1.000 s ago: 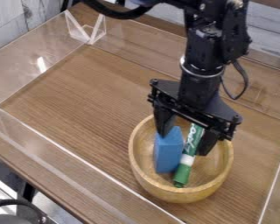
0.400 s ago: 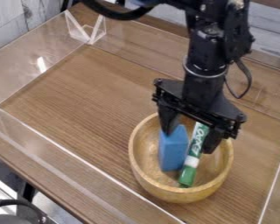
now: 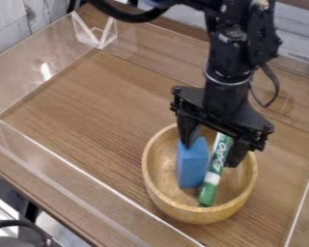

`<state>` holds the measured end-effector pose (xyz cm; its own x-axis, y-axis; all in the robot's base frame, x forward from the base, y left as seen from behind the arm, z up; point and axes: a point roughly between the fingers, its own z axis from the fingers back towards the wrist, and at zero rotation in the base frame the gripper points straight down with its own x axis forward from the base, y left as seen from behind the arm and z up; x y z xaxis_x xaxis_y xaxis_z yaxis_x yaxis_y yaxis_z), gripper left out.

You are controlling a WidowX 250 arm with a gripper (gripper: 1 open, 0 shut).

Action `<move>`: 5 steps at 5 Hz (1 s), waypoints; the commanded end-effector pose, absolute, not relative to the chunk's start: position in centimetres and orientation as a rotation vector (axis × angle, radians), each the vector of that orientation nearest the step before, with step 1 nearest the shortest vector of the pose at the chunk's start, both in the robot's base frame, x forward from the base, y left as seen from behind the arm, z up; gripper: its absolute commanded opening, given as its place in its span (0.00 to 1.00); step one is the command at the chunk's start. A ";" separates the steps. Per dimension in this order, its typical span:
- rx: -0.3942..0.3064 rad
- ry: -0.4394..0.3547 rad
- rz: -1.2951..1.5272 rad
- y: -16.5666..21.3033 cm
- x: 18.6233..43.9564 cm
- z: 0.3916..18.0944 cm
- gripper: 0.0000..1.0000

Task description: Remove the green marker from inside the brown bowl and put it on the table

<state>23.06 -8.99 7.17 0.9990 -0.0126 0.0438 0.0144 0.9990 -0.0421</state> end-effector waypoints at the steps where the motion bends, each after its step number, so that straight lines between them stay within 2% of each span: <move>1: -0.030 0.038 -0.034 -9.3 21.7 4.1 1.00; 3: -0.030 0.054 -0.038 -9.4 21.3 2.9 1.00; 4: -0.027 0.050 -0.046 -9.4 21.4 2.8 0.00; 5: -0.024 0.048 -0.055 -9.3 21.4 2.7 0.00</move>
<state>21.18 -9.37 2.54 0.9967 -0.0535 -0.0606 0.0522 0.9984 -0.0227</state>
